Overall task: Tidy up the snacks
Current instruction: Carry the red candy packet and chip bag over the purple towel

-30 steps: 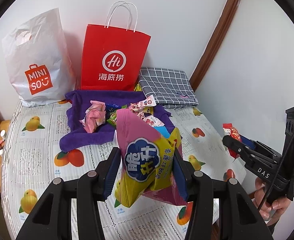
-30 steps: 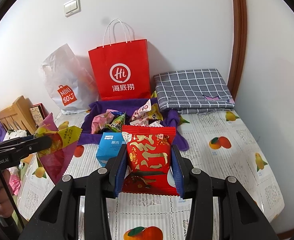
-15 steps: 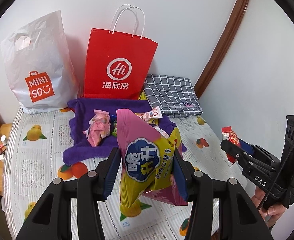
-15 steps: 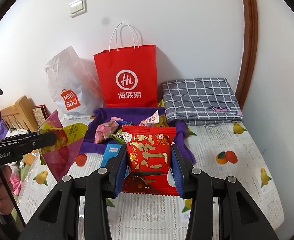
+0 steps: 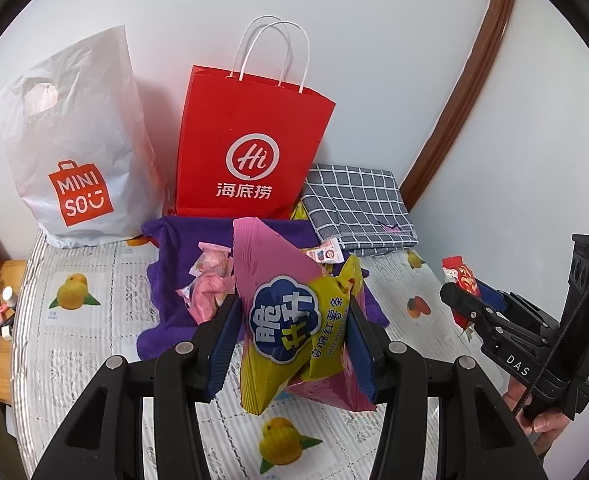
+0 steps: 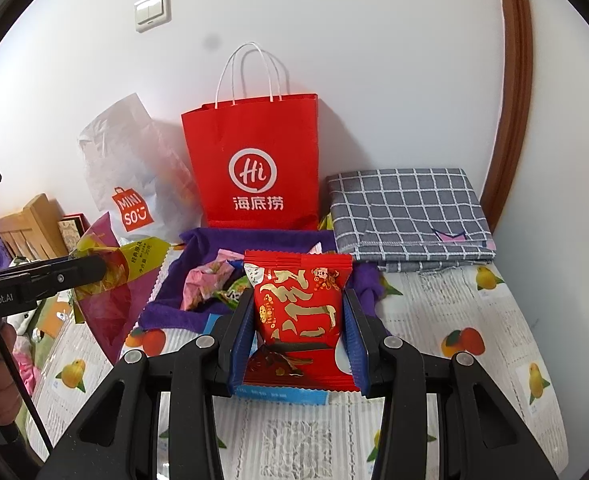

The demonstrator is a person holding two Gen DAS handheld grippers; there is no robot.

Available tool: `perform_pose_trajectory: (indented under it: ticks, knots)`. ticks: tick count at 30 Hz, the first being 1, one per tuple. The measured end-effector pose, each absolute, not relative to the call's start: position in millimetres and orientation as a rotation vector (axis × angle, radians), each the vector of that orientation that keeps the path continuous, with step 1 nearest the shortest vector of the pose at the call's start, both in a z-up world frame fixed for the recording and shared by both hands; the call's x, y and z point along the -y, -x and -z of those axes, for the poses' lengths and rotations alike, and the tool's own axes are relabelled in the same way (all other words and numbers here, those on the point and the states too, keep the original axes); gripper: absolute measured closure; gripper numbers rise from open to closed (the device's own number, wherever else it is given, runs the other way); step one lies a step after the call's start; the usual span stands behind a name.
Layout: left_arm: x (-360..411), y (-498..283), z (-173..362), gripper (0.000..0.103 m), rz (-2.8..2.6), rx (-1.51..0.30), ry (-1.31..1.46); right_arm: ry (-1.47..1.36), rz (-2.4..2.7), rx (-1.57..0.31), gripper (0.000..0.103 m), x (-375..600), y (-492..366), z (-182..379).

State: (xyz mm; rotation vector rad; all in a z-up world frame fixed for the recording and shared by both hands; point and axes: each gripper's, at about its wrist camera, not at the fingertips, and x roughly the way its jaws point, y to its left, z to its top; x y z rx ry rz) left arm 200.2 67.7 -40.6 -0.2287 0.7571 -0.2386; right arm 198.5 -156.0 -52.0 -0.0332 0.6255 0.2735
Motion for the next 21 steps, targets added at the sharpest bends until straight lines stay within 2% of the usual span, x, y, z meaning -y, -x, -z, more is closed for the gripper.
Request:
perform_pose_trajectory:
  ticks: [21]
  knots:
    - [-74.9,-247.3,50.7,0.055,0.234,-0.764,0.243,0.017,-0.288,-0.642,0.062,150.6,-252.2,58.9]
